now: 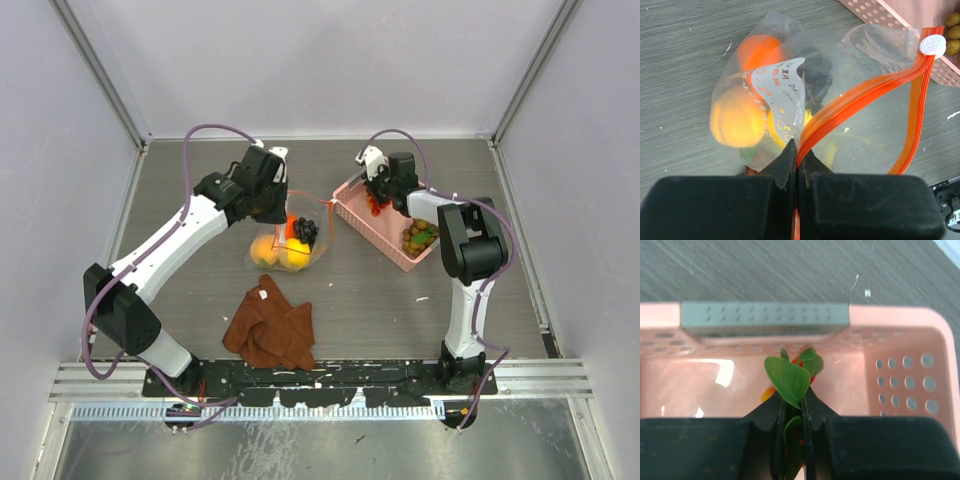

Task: Place the food in the zip-top bag and seal the zipper
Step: Pick up the fake fruit from the bin, then place the fake fruit in the zipper food storage bag.

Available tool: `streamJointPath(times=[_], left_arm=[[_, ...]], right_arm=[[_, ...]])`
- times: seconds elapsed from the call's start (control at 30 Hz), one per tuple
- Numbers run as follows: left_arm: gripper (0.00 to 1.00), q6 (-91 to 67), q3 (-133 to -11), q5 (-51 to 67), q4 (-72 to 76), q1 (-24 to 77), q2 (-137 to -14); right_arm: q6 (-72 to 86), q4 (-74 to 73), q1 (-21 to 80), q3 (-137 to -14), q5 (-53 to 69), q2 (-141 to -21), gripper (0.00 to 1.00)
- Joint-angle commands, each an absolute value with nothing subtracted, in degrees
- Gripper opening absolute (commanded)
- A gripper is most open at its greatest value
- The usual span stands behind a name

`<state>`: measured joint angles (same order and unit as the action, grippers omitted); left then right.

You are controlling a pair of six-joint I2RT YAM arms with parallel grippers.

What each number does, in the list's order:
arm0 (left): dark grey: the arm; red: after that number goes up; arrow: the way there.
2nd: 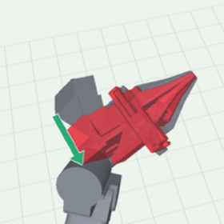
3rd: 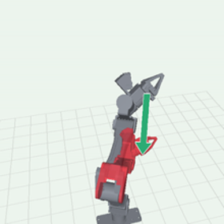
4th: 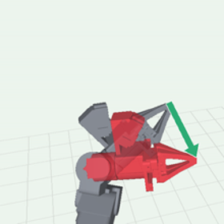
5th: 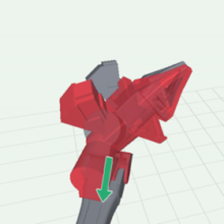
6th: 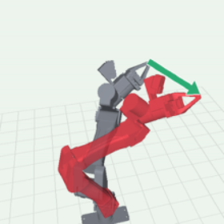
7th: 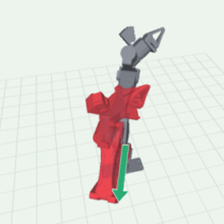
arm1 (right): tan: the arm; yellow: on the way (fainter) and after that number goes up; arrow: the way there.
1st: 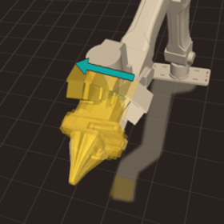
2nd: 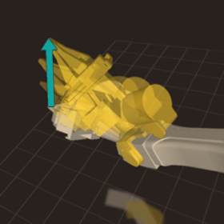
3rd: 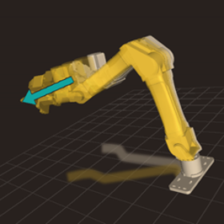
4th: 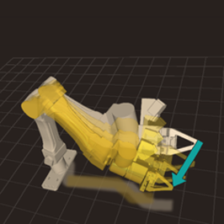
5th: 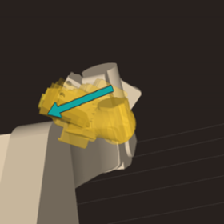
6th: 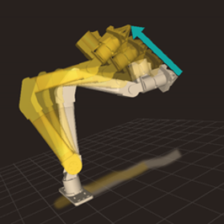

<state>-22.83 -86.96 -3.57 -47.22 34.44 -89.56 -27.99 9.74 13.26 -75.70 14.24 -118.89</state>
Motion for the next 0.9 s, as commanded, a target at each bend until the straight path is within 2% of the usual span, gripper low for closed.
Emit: streamJointPath(times=[0.0, 0.23, 0.57, 0.87], left_arm=[[0.0, -21.8, -89.4, -2.6, -46.4, 34.5, -88.8], [0.0, -22.4, -89.4, -1.6, -45.9, 34.5, -89.2], [0.0, -23.4, -89.5, -0.2, -45.4, 34.4, -88.9], [0.0, -24.3, -89.9, -0.4, -45.4, 34.5, -89.0]], right_arm=[[-26.2, 9.9, 13.1, -72.2, 14.6, -109.6, 0.12], [-20.9, 10.3, 14.4, -63.9, 12.7, -97.5, 0.03], [-13.7, 6.7, 20.3, -60.1, 10.2, -79.4, 0.01], [-5.4, 12.5, 31.4, -55.8, 8.2, -66.6, 0.01]])
